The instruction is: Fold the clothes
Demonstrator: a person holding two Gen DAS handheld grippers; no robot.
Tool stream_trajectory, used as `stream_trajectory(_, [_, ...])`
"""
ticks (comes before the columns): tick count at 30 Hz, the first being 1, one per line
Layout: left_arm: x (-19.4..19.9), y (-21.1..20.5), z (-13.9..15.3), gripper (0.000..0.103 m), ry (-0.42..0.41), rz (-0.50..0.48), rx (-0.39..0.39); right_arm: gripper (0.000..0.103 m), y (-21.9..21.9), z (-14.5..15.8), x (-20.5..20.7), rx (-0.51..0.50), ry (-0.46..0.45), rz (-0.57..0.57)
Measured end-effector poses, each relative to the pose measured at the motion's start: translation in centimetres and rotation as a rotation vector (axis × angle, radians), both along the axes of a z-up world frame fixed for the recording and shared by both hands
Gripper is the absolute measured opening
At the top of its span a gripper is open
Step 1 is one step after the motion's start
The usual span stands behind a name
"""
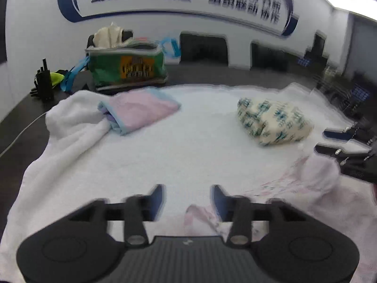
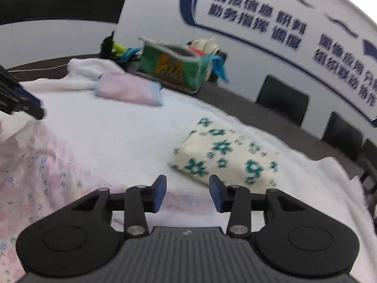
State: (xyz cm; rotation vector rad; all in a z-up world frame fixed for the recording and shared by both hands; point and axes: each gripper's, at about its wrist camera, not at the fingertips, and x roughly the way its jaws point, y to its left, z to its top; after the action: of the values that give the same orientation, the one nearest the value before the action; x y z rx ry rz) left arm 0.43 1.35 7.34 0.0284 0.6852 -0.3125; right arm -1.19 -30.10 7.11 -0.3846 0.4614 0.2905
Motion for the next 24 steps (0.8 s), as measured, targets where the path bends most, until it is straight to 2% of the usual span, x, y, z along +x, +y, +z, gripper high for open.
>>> stream_trajectory(2, [-2.1, 2.3, 1.4, 0.074, -0.017, -0.017, -0.034, 0.041, -0.9, 0.7, -1.9, 0.066, 0.005, 0.076])
stream_trajectory(4, [-3.7, 2.3, 1.1, 0.077, -0.016, -0.102, 0.015, 0.060, -1.2, 0.7, -3.0, 0.116, 0.072, 0.214])
stream_trajectory(5, [-4.1, 2.0, 0.6, 0.083, -0.016, -0.147, 0.046, 0.065, -1.4, 0.6, -3.5, 0.140, 0.107, 0.286])
stream_trajectory(6, [-4.2, 1.8, -0.4, 0.086, -0.025, -0.148, 0.102, 0.073, -1.2, 0.3, -3.5, 0.121, 0.113, 0.297])
stream_trajectory(8, [-4.3, 1.3, -2.3, 0.086, -0.043, -0.151, 0.212, 0.074, -1.2, -0.6, -2.6, 0.058, 0.116, 0.225])
stream_trajectory(9, [-3.7, 1.3, -2.7, 0.086, -0.047, -0.144, 0.208, 0.074, -1.4, -0.9, -1.9, 0.043, 0.129, 0.178])
stream_trajectory(10, [-3.0, 1.4, -3.0, 0.086, -0.050, -0.137, 0.205, 0.074, -1.9, -1.0, -0.5, 0.069, 0.168, 0.135])
stream_trajectory(12, [-0.1, 1.2, -3.5, 0.086, 0.032, -0.153, 0.087, 0.076, -3.4, -1.3, 1.8, 0.156, 0.238, 0.094])
stream_trajectory(13, [1.3, 1.1, -3.8, 0.084, 0.074, -0.160, 0.028, 0.076, -3.9, -1.5, 2.9, 0.187, 0.261, 0.056])
stream_trajectory(14, [2.7, 0.7, -4.3, 0.076, 0.142, -0.153, -0.016, 0.076, -4.2, -2.0, 4.0, 0.208, 0.296, 0.020])
stream_trajectory(15, [3.9, 0.2, -4.9, 0.048, 0.195, -0.159, -0.030, 0.075, -4.6, -2.6, 5.2, 0.227, 0.333, -0.015])
stream_trajectory(16, [4.3, -0.4, -5.2, 0.028, 0.232, -0.170, -0.025, 0.069, -4.5, -3.3, 5.9, 0.242, 0.364, -0.037])
stream_trajectory(17, [4.3, -0.8, -5.2, 0.001, 0.201, -0.144, 0.000, 0.058, -4.5, -3.9, 6.2, 0.253, 0.389, -0.046])
stream_trajectory(18, [4.3, -0.9, -5.1, 0.001, 0.197, -0.152, 0.001, 0.039, -4.4, -3.9, 5.8, 0.255, 0.381, -0.044])
stream_trajectory(19, [4.1, -0.8, -4.9, 0.001, 0.195, -0.160, -0.034, 0.003, -4.2, -3.8, 5.4, 0.257, 0.368, -0.041])
stream_trajectory(21, [4.2, -0.9, -4.2, 0.000, 0.140, -0.118, -0.029, 0.001, -3.9, -3.0, 4.4, 0.268, 0.319, -0.039])
stream_trajectory(24, [6.2, -1.6, -1.6, 0.000, 0.067, -0.088, -0.018, 0.001, -4.3, 0.4, 3.2, 0.302, 0.156, -0.077])
